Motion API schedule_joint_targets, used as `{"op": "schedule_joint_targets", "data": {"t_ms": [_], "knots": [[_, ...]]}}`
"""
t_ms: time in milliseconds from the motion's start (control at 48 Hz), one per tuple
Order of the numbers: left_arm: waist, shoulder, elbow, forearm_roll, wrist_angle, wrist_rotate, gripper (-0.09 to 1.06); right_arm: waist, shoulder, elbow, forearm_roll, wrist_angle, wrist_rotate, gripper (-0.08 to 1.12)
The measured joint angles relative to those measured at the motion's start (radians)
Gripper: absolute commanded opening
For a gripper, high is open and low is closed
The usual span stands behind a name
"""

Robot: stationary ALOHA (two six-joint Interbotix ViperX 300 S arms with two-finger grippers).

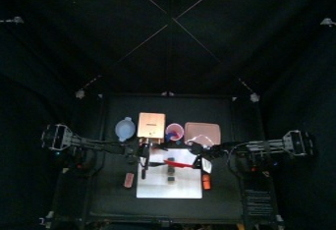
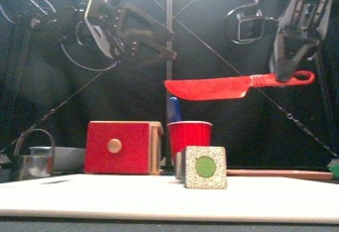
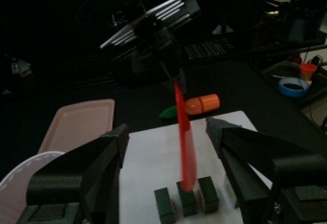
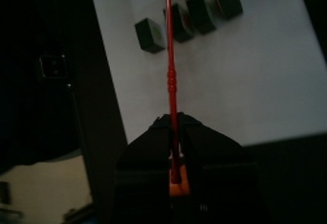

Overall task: Place sushi on board then cut the sushi with the knife then place the pieces on the plate
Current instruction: Place the 4 sushi pieces on the plate

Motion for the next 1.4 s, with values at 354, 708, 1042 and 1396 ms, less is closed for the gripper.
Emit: {"op": "schedule_joint_targets", "data": {"t_ms": [354,708,1042,1396], "knots": [[0.006,0.000,0.028,0.009,0.000,0.002,0.96,0.164,-0.014,0.020,-0.348,0.137,1.083,0.43],[0.017,0.000,0.029,0.012,-0.002,0.002,0.96,0.321,0.215,-0.015,-0.411,-0.035,1.436,0.57],[0.021,0.002,0.034,0.015,-0.002,0.002,0.96,0.334,0.331,-0.087,-0.466,-0.021,1.414,0.79],[0.038,-0.003,0.034,0.015,0.000,0.002,0.96,0.210,0.310,-0.189,-0.781,0.049,1.043,0.79]]}}
